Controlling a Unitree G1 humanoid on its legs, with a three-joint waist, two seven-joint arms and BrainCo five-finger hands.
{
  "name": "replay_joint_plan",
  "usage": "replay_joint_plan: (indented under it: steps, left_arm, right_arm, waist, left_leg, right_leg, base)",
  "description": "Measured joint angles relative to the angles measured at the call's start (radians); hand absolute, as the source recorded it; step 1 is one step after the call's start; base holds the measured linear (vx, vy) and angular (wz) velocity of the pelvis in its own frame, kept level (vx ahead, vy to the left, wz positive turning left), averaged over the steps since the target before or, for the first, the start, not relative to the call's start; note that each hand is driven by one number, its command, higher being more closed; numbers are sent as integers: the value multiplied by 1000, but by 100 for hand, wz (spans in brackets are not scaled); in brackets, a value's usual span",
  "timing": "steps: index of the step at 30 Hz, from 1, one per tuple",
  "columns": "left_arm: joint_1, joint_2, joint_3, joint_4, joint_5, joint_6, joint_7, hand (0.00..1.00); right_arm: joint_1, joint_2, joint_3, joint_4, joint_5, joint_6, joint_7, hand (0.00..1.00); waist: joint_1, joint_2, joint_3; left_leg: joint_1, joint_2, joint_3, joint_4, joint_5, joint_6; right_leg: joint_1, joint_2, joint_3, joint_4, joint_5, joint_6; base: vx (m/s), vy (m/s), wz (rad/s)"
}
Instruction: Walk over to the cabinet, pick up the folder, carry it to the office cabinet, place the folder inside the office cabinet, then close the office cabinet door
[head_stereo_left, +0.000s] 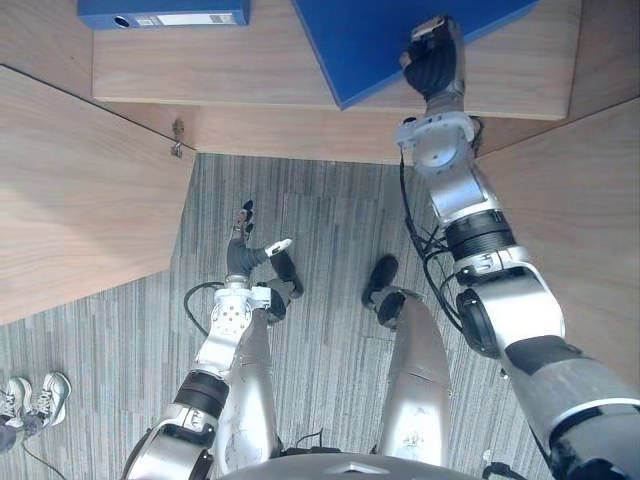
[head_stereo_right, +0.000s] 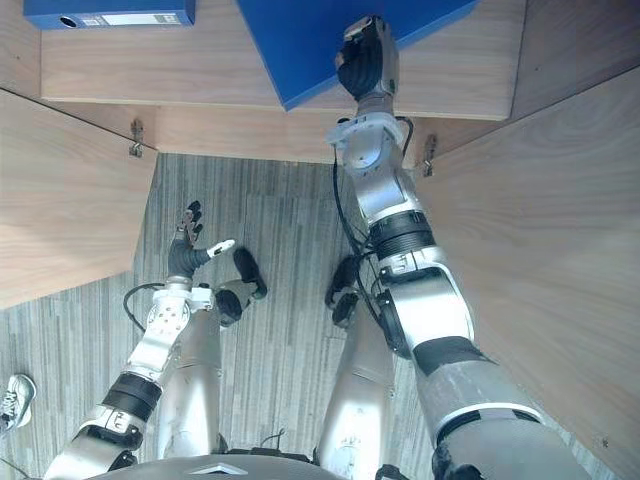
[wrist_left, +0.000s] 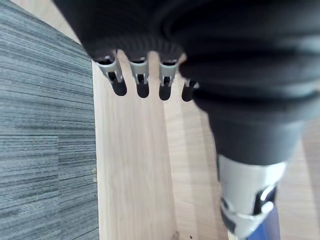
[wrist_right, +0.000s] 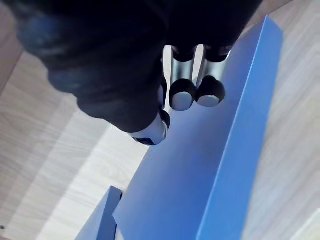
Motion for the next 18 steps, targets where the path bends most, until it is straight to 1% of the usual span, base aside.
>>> replay_joint_plan:
  steps: [3,6,11,15,17,18]
  left_arm:
    - [3,2,-2,-35,-8,0,-1,0]
    - [0,2,-14,-37,-9,-2,-1,0]
    - [-5,1,-16,-37,-9,-2,-1,0]
    - [-30,-6,-16,-32,-9,-2,-1,0]
    - [-39,-7,-14,-33,-9,-2,-1,0]
    - [-40,-7,-9,-33,-9,-2,-1,0]
  right_arm:
    - [-4,-6,-1,13,13,0,1,100]
    - [-4,-6,-4,47,33,0,1,100]
    - [3,-1,-8,51,49,1,1,100]
    - [37,21,-4,88,50,1,2,100]
    - [66,30,1,89,53,1,3,100]
    - [77,41,3,89,53,1,3,100]
  waist:
    - [1,0,0]
    - [-2,0,0]
    - [-1,0,0]
    - [4,0,1]
    - [6,0,1]
    - [5,0,1]
  left_leg:
    - [-13,-3,-1,0,2,-3]
    - [-18,-7,-2,0,3,-2]
    - [-46,-5,-10,14,2,-1]
    - [-77,9,-22,57,-5,5]
    - [-77,11,-25,60,-6,2]
    - [-78,14,-25,64,-11,-5]
  right_leg:
    - [-14,-6,-1,9,-3,-2]
    - [-18,-13,-3,15,-6,-1]
    - [-44,-15,-2,29,-11,-1]
    - [-68,-14,-2,67,-26,-5]
    - [-68,-15,-3,73,-30,-8]
    - [-70,-14,-3,77,-32,-8]
  base:
    - [-6,-31,7]
    - [-3,-21,6]
    - [-4,-6,1]
    - [-18,-35,1]
    - [-41,-36,0]
    - [-48,-34,-2]
